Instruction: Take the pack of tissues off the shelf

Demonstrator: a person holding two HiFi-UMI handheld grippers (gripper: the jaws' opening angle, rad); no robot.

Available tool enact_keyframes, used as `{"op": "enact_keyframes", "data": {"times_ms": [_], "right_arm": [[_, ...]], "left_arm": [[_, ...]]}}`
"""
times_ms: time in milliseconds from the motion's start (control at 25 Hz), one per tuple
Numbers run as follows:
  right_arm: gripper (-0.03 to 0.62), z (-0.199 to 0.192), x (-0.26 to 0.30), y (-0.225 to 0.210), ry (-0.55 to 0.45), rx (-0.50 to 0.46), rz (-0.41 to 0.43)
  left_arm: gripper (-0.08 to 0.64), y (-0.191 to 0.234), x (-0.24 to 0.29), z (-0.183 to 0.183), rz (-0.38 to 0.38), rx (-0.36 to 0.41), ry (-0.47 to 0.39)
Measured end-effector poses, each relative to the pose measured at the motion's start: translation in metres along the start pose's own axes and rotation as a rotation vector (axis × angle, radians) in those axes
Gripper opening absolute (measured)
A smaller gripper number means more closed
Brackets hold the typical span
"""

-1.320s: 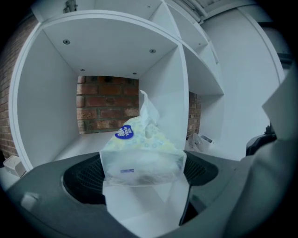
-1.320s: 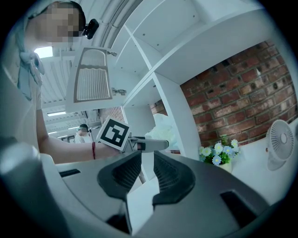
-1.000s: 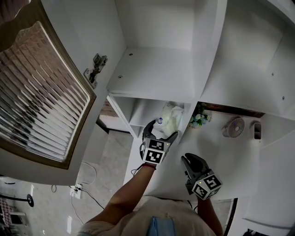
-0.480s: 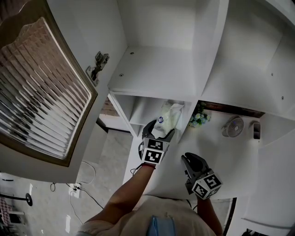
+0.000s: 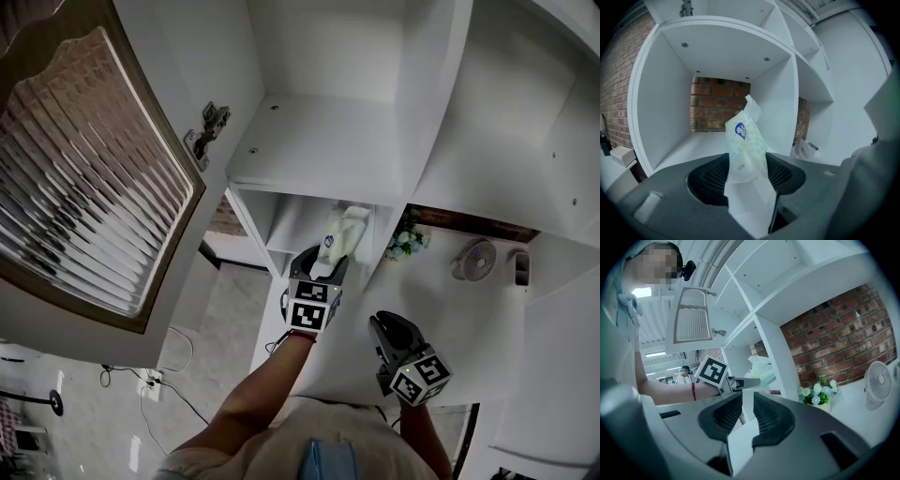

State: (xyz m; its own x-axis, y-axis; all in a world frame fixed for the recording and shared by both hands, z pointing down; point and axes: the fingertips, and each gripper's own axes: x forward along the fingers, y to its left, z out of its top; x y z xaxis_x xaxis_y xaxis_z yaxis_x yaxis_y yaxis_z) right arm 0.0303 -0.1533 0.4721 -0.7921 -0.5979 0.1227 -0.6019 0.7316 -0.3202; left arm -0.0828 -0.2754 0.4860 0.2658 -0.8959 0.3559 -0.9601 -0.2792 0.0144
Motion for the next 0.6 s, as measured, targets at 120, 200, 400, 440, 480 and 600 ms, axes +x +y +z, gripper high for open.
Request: {"op": "enact_keyframes", "data": {"times_ms": [120, 200, 400, 440, 480, 600], "right_arm": [[0.078, -0.001, 0.0, 0.001, -0.001, 0.002, -0.001], [0.078, -0.001, 0.0, 0.001, -0.002, 0.007, -0.002], [0.078, -0.001, 0.0, 0.003, -0.003, 0.008, -0.003], [0.078, -0.001, 0.001, 0.003, -0.003, 0.009, -0.004], [0.078, -0.001, 0.001, 0.003, -0.002, 0.009, -0.004], [0.078, -0.002, 0.001, 0.004, -0.002, 0.007, -0.005]], "left_arm": [[0.224, 0.002, -0.003, 0.001, -0.002, -0.021, -0.003], [0.21, 0.003, -0.004, 0.002, -0.005, -0.034, -0.004], [0.191, 0.005, -0.009, 0.004, -0.014, -0.059, -0.006], [0.189, 0.005, -0.01, 0.004, -0.015, -0.061, -0.007], [0.186, 0.005, -0.011, 0.004, -0.016, -0.063, -0.008], [0.181, 0.007, -0.014, 0.006, -0.014, -0.066, -0.013]]}}
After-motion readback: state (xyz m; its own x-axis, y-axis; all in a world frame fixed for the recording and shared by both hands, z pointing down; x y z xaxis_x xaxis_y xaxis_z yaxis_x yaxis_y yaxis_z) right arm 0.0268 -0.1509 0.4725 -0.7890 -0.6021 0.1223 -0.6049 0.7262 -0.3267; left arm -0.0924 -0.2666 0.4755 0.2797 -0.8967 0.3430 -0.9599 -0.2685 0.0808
